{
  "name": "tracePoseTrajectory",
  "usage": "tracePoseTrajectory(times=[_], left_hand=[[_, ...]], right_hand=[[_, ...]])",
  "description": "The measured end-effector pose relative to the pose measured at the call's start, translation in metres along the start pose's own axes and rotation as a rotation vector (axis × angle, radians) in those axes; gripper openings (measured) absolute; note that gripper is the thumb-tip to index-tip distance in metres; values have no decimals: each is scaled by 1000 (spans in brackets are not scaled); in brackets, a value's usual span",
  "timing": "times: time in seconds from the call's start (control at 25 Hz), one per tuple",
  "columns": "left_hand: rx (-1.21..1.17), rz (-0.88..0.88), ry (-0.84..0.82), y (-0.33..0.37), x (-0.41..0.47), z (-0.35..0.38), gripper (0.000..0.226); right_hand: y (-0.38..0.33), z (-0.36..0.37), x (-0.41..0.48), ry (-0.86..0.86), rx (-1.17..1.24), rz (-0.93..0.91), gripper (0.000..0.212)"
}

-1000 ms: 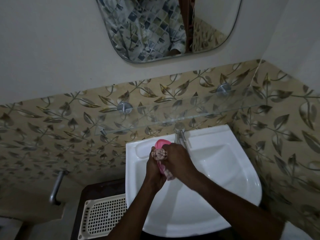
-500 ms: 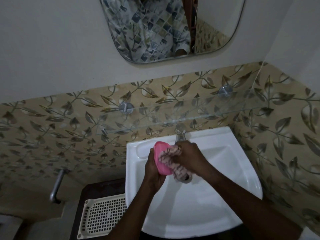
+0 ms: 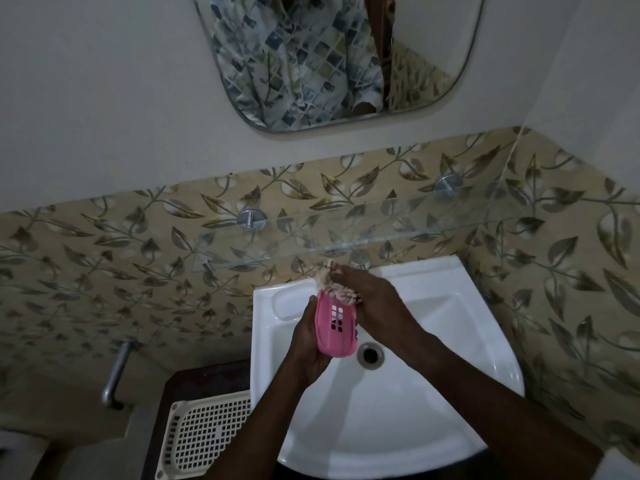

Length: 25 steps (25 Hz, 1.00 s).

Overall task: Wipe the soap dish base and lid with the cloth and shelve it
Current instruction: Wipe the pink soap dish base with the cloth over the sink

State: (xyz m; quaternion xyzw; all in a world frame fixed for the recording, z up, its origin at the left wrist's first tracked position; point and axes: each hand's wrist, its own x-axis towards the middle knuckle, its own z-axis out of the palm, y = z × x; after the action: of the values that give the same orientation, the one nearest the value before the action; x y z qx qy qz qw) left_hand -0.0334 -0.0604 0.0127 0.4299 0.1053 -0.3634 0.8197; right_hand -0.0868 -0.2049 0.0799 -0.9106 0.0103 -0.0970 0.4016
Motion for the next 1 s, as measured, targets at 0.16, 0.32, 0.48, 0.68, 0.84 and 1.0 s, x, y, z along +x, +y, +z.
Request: tracePoseTrajectory(times=[0.16, 0.32, 0.48, 0.68, 0.84, 1.0], left_hand=[[39, 46, 21, -9, -1, 1, 44], [179, 105, 50, -19, -4, 1, 48], [201, 69, 92, -18, -5, 14, 52], [51, 2, 192, -5, -2, 30, 60], [53, -24, 224, -10, -5, 26, 67], [-61, -104, 109, 1, -5, 17, 58]], right_hand=[[6, 22, 5, -101, -302, -85, 51], [9, 15, 10, -57, -299, 202, 19], [8, -12, 14, 37, -109, 400, 23], [-31, 21, -48, -70, -28, 50, 47], [-16, 28, -53, 63, -26, 67, 38], [7, 22, -84, -7, -213, -360, 73]])
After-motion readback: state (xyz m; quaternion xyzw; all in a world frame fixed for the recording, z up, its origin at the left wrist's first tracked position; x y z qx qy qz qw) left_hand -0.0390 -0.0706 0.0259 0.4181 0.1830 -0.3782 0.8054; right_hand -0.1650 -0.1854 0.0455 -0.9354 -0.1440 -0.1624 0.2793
